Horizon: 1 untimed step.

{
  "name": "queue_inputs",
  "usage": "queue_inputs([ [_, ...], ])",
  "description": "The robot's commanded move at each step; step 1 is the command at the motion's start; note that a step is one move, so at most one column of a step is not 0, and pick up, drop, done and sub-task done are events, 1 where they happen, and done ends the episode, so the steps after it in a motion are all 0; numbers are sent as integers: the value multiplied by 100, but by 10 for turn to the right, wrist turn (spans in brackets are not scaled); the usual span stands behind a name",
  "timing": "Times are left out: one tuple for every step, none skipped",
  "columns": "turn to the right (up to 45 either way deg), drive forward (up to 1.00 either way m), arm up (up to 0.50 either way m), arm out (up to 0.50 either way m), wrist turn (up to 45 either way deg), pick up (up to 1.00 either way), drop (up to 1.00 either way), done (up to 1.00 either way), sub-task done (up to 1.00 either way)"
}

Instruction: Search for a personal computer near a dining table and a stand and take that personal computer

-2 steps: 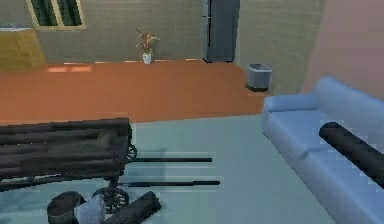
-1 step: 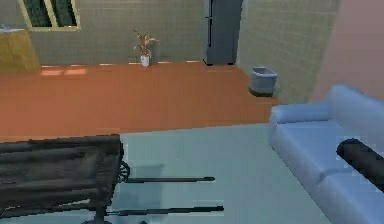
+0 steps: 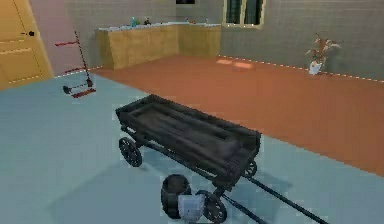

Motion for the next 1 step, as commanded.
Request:
queue_inputs([
  [-450, 0, 0, 0, 0, 0, 0, 0, 0],
])
